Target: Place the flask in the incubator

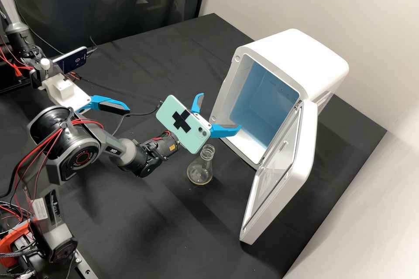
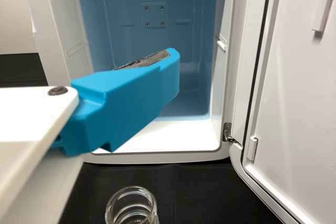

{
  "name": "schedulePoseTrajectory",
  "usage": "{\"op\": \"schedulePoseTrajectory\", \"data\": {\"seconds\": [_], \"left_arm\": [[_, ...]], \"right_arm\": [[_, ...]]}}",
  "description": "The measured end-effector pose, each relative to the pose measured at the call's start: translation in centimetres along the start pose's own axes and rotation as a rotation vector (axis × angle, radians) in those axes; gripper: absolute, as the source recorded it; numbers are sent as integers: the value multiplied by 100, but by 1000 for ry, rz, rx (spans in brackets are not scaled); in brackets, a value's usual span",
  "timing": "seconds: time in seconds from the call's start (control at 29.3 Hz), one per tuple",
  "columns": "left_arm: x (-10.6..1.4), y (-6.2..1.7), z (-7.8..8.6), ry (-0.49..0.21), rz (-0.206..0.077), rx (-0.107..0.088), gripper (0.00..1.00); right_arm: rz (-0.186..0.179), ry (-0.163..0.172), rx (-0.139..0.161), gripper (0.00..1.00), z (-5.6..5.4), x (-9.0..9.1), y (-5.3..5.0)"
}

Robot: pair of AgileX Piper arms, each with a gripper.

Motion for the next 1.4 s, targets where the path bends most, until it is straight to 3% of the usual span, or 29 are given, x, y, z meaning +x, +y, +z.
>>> {"op": "schedulePoseTrajectory", "data": {"seconds": [0.44,0.55,0.72,0.82,0.85,0.99,1.16,1.3,1.4], "left_arm": [[-11,-12,1,-2,-3,2,100],[-57,-76,-37,6,-24,6,100],[-200,-223,-153,23,-87,25,100],[-311,-266,-248,43,-102,6,100],[-359,-264,-294,55,-100,-10,100],[-476,-225,-383,74,-71,-29,100],[-583,-179,-475,84,-34,-27,100],[-630,-162,-538,89,-19,-12,100],[-641,-156,-583,107,-17,-11,100]], "right_arm": [[0,0,0,100,0,0,0],[0,0,0,100,0,0,0],[0,0,0,100,0,0,0],[0,0,0,100,0,0,0],[0,0,0,100,0,0,0],[0,0,0,100,0,0,0],[0,0,0,100,0,0,0],[0,0,0,100,0,0,0],[0,0,0,100,0,0,0]]}}
